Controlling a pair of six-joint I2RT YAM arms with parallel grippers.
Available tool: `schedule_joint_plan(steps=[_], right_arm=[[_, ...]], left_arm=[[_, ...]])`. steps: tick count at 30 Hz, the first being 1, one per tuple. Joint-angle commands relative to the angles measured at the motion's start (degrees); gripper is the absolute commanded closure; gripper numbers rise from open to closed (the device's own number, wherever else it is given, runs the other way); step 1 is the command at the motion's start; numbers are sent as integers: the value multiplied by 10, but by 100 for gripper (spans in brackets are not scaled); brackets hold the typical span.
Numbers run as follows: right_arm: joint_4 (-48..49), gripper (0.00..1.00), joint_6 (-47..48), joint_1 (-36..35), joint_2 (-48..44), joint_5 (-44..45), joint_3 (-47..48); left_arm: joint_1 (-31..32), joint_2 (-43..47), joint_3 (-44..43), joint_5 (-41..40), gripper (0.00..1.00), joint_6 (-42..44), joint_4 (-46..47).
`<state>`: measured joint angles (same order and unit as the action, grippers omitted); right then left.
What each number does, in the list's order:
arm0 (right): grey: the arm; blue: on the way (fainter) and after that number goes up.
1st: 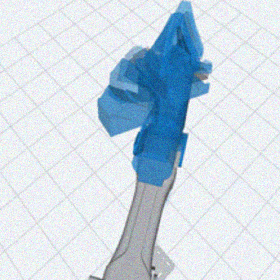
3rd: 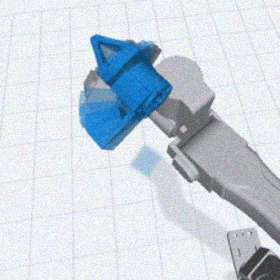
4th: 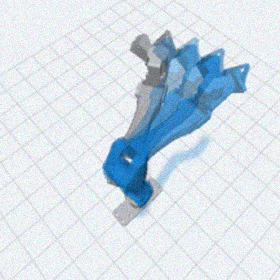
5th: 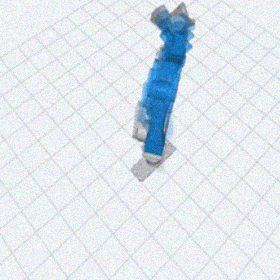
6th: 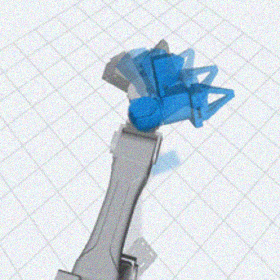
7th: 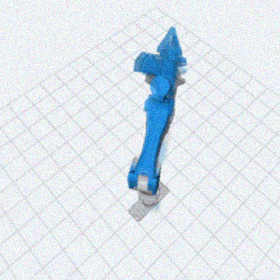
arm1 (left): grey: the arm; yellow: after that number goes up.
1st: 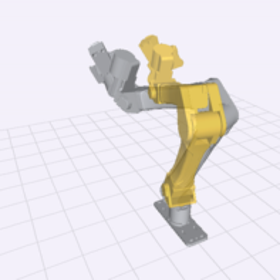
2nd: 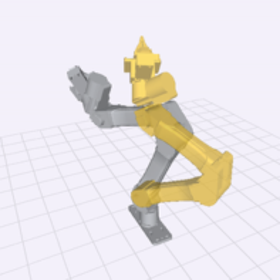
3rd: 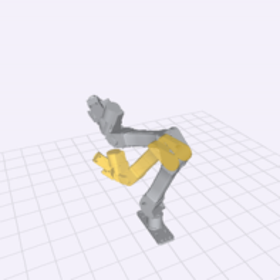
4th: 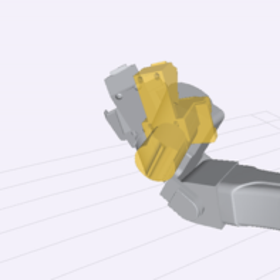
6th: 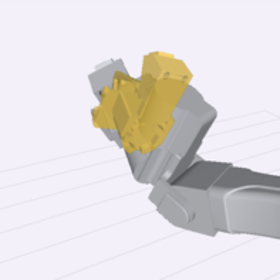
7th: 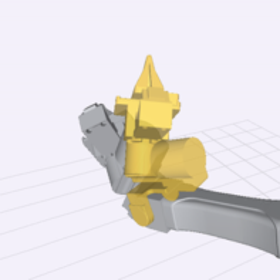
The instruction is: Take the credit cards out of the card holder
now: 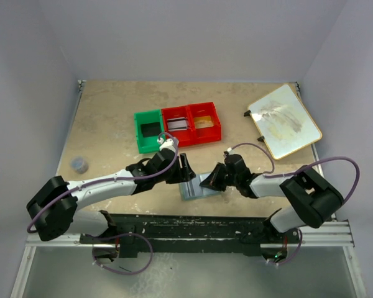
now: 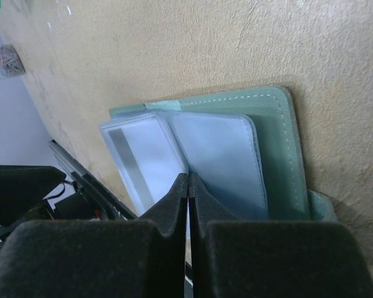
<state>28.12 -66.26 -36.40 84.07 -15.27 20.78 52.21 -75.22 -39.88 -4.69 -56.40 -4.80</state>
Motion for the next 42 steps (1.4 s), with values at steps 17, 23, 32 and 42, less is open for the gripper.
schedule_joint_plan(steps=[17, 23, 32, 42], right_arm=[[4, 100, 7, 4, 49, 7, -21], [3, 100, 8, 4, 51, 6, -21], [9, 100, 8, 4, 56, 6, -21], [2, 100, 10, 4, 50, 5, -19]], left_arm=[[5, -71, 23, 32, 45, -44, 115], [7, -58, 30, 16, 45, -48, 105], [11, -40, 39, 4, 45, -46, 91], [12, -63, 42, -1, 45, -54, 102]])
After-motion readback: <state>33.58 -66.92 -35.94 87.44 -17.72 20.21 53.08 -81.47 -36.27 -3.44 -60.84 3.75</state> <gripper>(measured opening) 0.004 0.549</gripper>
